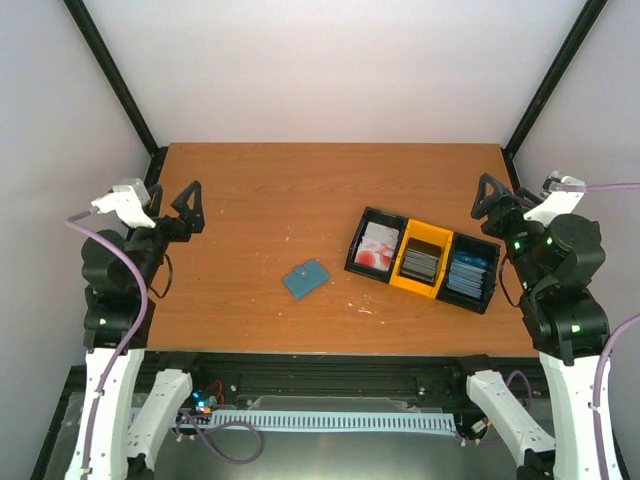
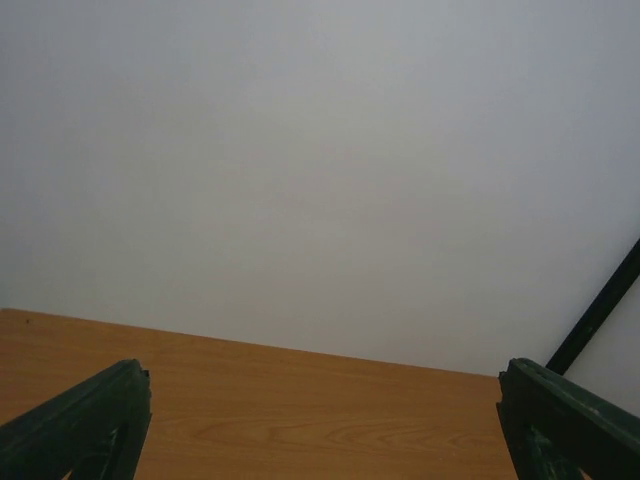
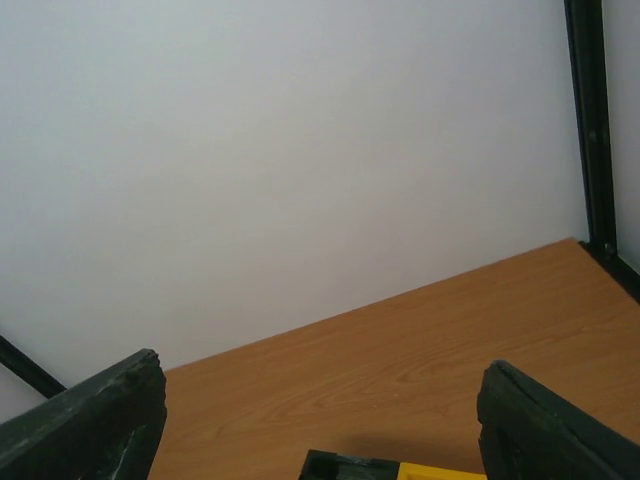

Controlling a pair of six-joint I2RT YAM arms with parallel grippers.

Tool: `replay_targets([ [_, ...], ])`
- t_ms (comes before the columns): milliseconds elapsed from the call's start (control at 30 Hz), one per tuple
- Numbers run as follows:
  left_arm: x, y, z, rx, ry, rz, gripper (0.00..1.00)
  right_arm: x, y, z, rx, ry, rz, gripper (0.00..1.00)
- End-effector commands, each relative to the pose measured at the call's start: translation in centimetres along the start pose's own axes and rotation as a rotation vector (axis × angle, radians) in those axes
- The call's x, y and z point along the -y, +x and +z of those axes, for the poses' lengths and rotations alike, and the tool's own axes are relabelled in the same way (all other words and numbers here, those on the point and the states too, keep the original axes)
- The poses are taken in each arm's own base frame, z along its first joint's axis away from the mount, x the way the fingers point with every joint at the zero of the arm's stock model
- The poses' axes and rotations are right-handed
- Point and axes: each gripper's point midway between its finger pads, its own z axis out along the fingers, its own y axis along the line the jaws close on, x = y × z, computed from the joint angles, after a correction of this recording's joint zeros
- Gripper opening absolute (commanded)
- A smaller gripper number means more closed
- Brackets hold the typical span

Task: Put the credit cards into the card holder
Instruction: Adjust the card holder at the center of the board.

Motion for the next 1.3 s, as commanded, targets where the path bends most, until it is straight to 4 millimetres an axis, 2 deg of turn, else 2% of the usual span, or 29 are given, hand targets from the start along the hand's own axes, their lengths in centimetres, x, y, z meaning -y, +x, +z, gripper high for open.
replay_targets([
  [0,0.4,-2.0,-0.1,0.036,0.043,-0.002,0.97,-0.5,0.0,1.0,0.016,-0.069,0.083,0.85],
  [167,-1.1,-0.6,0.7,-0.005,0.022,-0.045,0.99,-1.5,2.3,3.2,-0.091,-0.171,0.136,0.88],
  [300,-0.3,1.5,1.7,-0.078,0.13,-0.068,1.0,-3.2,5.0,5.0,-0.211,-0.306,0.18,0.88],
  [400,-0.1,4.0,2.6,-0.151,0.193,-0.138,1.0,-4.1,7.6,6.3,-0.295,-0.369,0.206,0.88],
  [467,-1.1,6.2,3.5,-0.212,0.172,-0.228,1.0,-5.1,10.1,7.0,-0.374,-0.41,0.199,0.91],
  [667,-3.4,15.6,5.8,-0.499,0.122,-0.44,1.0,-9.4,21.1,8.9,-0.664,-0.438,0.125,0.9],
  [800,-2.8,21.9,6.2,-0.69,0.141,-0.473,0.92,-12.7,28.2,8.9,-0.835,-0.395,-0.007,0.87],
  [867,-2.0,25.1,6.1,-0.784,0.155,-0.466,0.84,-13.1,31.9,8.8,-0.908,-0.327,-0.113,0.83],
  [967,-0.6,28.8,5.8,-0.891,0.164,-0.425,0.75,-13.7,37.1,8.0,-1.005,-0.321,-0.215,0.73],
  [1033,-0.4,31.0,5.1,-0.967,0.118,-0.413,0.73,-13.8,39.8,7.8,-1.069,-0.326,-0.271,0.69],
  [1100,-0.8,32.6,4.5,-1.001,0.066,-0.423,0.7,-13.4,42.0,8.5,-1.125,-0.287,-0.325,0.68],
  [1200,-1.9,34.4,3.1,-1.021,0.0,-0.46,0.66,-13.5,44.2,10.4,-1.148,-0.252,-0.379,0.66],
  [1267,-2.3,34.6,2.8,-1.004,-0.019,-0.471,0.65,-14.3,45.0,12.0,-1.139,-0.241,-0.395,0.66],
])
